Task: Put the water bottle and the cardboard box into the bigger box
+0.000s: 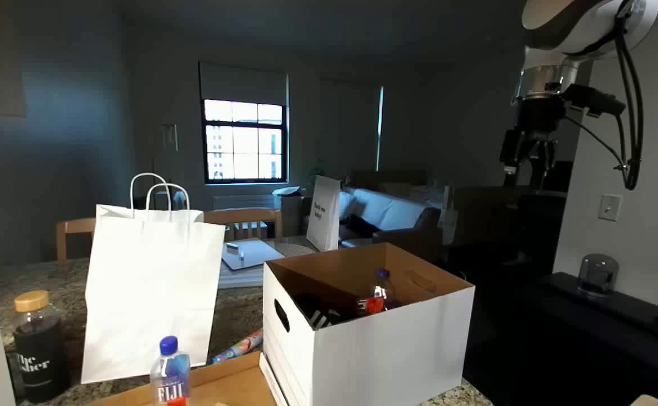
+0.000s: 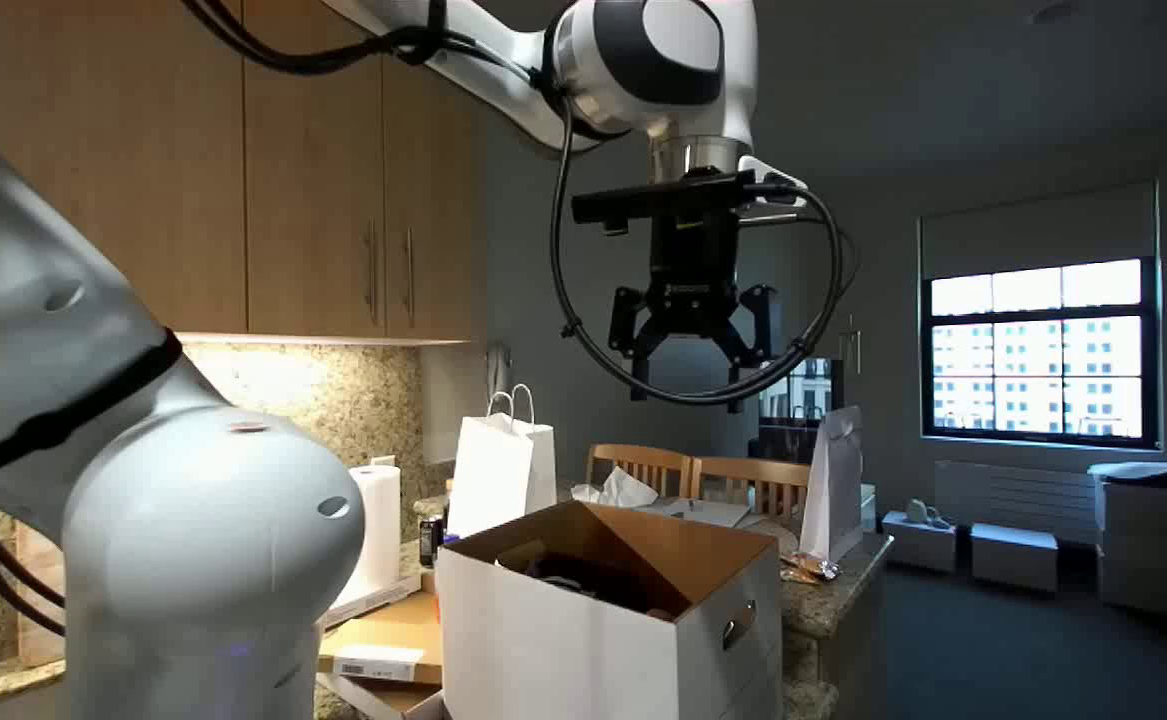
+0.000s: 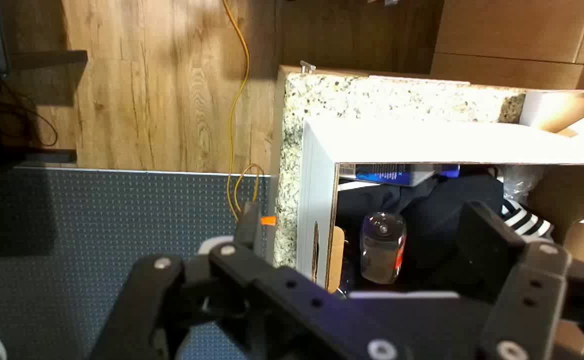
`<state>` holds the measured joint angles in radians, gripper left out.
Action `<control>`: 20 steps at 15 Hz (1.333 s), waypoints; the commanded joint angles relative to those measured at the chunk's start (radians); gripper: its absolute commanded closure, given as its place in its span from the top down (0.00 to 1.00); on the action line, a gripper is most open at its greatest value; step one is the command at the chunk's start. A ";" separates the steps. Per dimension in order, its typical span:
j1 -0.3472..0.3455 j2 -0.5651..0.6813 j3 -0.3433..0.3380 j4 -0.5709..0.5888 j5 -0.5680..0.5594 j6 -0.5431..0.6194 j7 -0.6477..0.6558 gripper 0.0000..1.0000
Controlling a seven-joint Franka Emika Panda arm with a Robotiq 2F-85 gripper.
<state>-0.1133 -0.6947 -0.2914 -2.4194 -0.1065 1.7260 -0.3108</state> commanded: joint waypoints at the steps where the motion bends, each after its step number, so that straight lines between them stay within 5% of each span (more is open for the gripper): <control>1: -0.009 0.003 0.007 0.002 0.005 -0.002 -0.005 1.00; 10: -0.002 0.000 0.010 0.004 0.012 -0.014 -0.011 1.00; 20: 0.083 0.006 0.105 0.009 0.012 -0.027 -0.030 1.00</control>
<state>-0.0611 -0.6956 -0.2144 -2.4195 -0.1035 1.7237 -0.3108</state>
